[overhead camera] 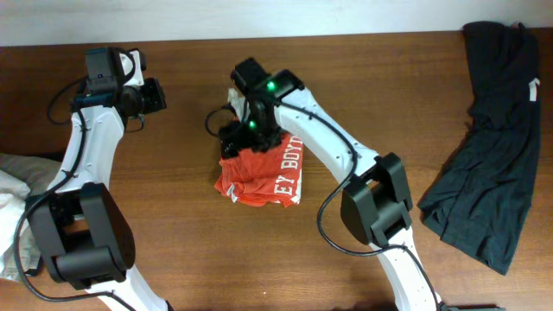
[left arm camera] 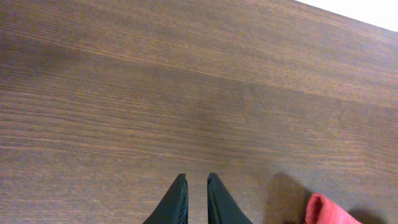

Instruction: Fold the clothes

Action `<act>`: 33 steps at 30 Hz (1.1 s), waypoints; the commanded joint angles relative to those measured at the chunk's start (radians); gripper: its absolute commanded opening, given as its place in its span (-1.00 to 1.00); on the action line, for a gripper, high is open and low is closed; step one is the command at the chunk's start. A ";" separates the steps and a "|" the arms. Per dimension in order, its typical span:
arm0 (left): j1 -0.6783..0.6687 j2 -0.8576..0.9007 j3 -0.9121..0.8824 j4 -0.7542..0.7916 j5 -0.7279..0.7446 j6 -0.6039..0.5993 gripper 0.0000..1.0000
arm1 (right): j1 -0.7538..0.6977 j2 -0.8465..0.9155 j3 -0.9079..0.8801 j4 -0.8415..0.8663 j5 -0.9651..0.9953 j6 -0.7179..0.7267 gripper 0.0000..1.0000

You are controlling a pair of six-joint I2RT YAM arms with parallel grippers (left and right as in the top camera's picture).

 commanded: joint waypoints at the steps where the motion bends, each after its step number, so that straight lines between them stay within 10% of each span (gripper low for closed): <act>1: 0.002 0.013 0.013 -0.031 0.077 0.009 -0.44 | -0.018 0.000 0.193 -0.083 0.116 -0.010 0.80; 8: 0.005 0.209 0.013 -0.365 0.612 0.513 -0.33 | -0.343 0.001 0.360 -0.345 0.081 -0.035 0.97; 13: 0.000 0.286 0.013 -0.465 0.697 0.578 0.98 | -0.370 0.001 0.216 -0.384 0.084 -0.093 0.97; 21: -0.110 0.307 0.013 -0.530 0.580 0.581 0.79 | -0.344 0.001 -0.195 -0.278 0.016 -0.145 0.97; 24: -0.152 0.340 0.013 -0.530 0.565 0.579 0.69 | -0.285 0.001 -0.324 -0.196 0.008 -0.142 0.25; 33: -0.158 0.341 0.013 -0.536 0.561 0.573 0.58 | -0.196 0.001 -0.399 -0.093 -0.017 -0.142 0.36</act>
